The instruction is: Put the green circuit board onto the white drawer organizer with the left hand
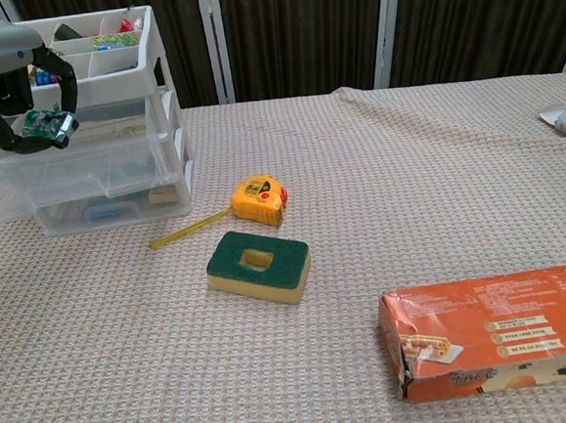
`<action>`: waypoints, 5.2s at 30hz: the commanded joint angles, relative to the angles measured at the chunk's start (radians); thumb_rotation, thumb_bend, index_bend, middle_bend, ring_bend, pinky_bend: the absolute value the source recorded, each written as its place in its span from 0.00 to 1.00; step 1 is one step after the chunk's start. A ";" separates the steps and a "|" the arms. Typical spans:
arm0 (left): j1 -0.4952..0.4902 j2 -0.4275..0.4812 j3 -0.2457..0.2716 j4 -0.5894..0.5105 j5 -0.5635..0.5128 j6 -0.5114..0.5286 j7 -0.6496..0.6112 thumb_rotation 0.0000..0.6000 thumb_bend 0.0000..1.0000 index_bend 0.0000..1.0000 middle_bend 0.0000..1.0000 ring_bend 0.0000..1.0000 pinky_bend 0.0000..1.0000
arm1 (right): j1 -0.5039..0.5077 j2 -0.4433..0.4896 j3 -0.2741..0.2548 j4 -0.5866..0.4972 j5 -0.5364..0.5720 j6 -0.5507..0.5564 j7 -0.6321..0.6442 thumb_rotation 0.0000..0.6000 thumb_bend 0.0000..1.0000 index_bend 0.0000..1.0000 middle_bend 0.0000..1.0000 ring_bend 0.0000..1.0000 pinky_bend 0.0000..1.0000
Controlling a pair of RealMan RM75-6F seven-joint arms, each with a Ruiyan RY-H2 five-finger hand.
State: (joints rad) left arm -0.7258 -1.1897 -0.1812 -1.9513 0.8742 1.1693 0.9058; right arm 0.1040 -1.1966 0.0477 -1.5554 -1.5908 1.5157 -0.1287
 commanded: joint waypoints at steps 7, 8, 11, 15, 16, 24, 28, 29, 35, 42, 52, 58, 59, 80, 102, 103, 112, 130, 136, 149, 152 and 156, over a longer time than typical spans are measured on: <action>-0.009 -0.021 0.039 0.043 -0.028 -0.001 0.009 1.00 0.42 0.62 1.00 0.95 0.76 | 0.000 0.000 0.000 -0.001 0.000 0.001 0.000 1.00 0.01 0.10 0.00 0.00 0.00; -0.010 -0.023 0.043 0.048 -0.033 0.000 0.012 1.00 0.39 0.62 1.00 0.95 0.76 | 0.000 0.000 0.000 0.000 0.000 0.001 0.000 1.00 0.01 0.10 0.00 0.00 0.00; -0.012 -0.028 0.048 0.056 -0.042 0.001 0.008 1.00 0.35 0.61 1.00 0.95 0.76 | 0.000 0.000 0.000 -0.001 0.001 0.001 0.000 1.00 0.01 0.10 0.00 0.00 0.00; -0.016 -0.030 0.056 0.061 -0.044 0.006 0.013 1.00 0.35 0.58 1.00 0.95 0.76 | 0.000 0.000 0.000 -0.001 0.001 0.000 0.000 1.00 0.01 0.10 0.00 0.00 0.00; -0.018 -0.031 0.058 0.063 -0.045 0.008 0.017 1.00 0.35 0.57 1.00 0.95 0.76 | 0.000 0.000 0.001 -0.001 0.001 0.001 0.000 1.00 0.01 0.10 0.00 0.00 0.00; -0.023 -0.033 0.065 0.063 -0.047 0.018 0.008 1.00 0.29 0.41 1.00 0.95 0.76 | -0.001 0.000 0.000 -0.001 0.001 0.001 0.001 1.00 0.01 0.10 0.00 0.00 0.00; -0.024 -0.026 0.066 0.060 -0.038 0.024 -0.001 1.00 0.25 0.37 1.00 0.95 0.76 | 0.000 0.000 0.000 -0.001 0.001 0.001 0.001 1.00 0.01 0.10 0.00 0.00 0.00; -0.025 -0.025 0.066 0.059 -0.037 0.025 -0.003 1.00 0.24 0.37 1.00 0.95 0.76 | 0.000 0.000 0.001 -0.002 0.001 0.000 0.001 1.00 0.01 0.10 0.00 0.00 0.00; -0.021 -0.018 0.067 0.048 -0.016 0.034 -0.030 1.00 0.23 0.32 1.00 0.94 0.76 | -0.001 0.000 0.000 -0.002 0.001 0.001 0.001 1.00 0.01 0.10 0.00 0.00 0.00; 0.004 0.004 0.073 0.004 0.099 0.071 -0.097 1.00 0.23 0.29 0.81 0.77 0.61 | -0.001 0.000 0.001 -0.002 0.002 0.001 0.000 1.00 0.01 0.10 0.00 0.00 0.00; 0.161 0.041 0.232 0.014 0.587 0.218 -0.323 1.00 1.00 0.31 0.25 0.32 0.37 | -0.003 -0.003 0.004 -0.004 0.010 0.003 -0.008 1.00 0.01 0.10 0.00 0.00 0.00; 0.230 0.000 0.312 0.182 0.831 0.312 -0.327 1.00 1.00 0.32 0.18 0.23 0.26 | -0.007 -0.008 0.012 -0.010 0.025 0.008 -0.021 1.00 0.01 0.11 0.00 0.00 0.00; 0.240 -0.006 0.323 0.205 0.860 0.320 -0.325 1.00 1.00 0.32 0.18 0.22 0.25 | -0.008 -0.010 0.014 -0.011 0.028 0.010 -0.023 1.00 0.02 0.11 0.00 0.00 0.00; 0.222 0.059 0.389 0.351 1.026 0.065 -0.083 1.00 1.00 0.18 0.00 0.00 0.05 | -0.011 -0.016 0.022 -0.021 0.045 0.011 -0.035 1.00 0.02 0.11 0.00 0.00 0.00; 0.190 0.012 0.318 0.390 0.974 -0.121 0.061 1.00 1.00 0.18 0.00 0.00 0.05 | -0.011 -0.015 0.022 -0.019 0.042 0.011 -0.028 1.00 0.02 0.11 0.00 0.00 0.00; 0.191 0.012 0.315 0.392 0.971 -0.122 0.062 1.00 1.00 0.18 0.00 0.00 0.05 | -0.011 -0.015 0.022 -0.019 0.041 0.011 -0.028 1.00 0.02 0.11 0.00 0.00 0.00; 0.197 0.007 0.286 0.403 0.934 -0.120 0.056 1.00 1.00 0.18 0.00 0.00 0.05 | -0.011 -0.015 0.022 -0.018 0.040 0.011 -0.028 1.00 0.02 0.11 0.00 0.00 0.00; 0.200 0.000 0.224 0.461 0.837 -0.134 0.033 1.00 1.00 0.18 0.00 0.00 0.05 | -0.011 -0.016 0.021 -0.020 0.040 0.011 -0.030 1.00 0.02 0.11 0.00 0.00 0.00; 0.189 -0.029 0.196 0.482 0.788 -0.159 0.038 1.00 1.00 0.18 0.00 0.00 0.05 | -0.012 -0.015 0.021 -0.021 0.041 0.011 -0.029 1.00 0.02 0.11 0.00 0.00 0.00; 0.182 -0.081 0.145 0.528 0.653 -0.201 0.079 1.00 1.00 0.18 0.00 0.00 0.05 | -0.011 -0.013 0.020 -0.022 0.040 0.008 -0.025 1.00 0.02 0.11 0.00 0.00 0.00; 0.180 -0.088 0.138 0.530 0.629 -0.205 0.095 1.00 1.00 0.17 0.00 0.00 0.05 | -0.011 -0.013 0.020 -0.022 0.040 0.008 -0.026 1.00 0.02 0.11 0.00 0.00 0.00; 0.183 -0.086 0.135 0.511 0.604 -0.203 0.103 1.00 1.00 0.17 0.00 0.00 0.05 | -0.011 -0.011 0.019 -0.023 0.042 0.004 -0.026 1.00 0.02 0.11 0.00 0.00 0.00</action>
State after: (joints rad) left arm -0.5438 -1.2766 -0.0452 -1.4321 1.4840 0.9655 1.0057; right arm 0.0931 -1.2078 0.0666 -1.5784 -1.5492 1.5199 -0.1549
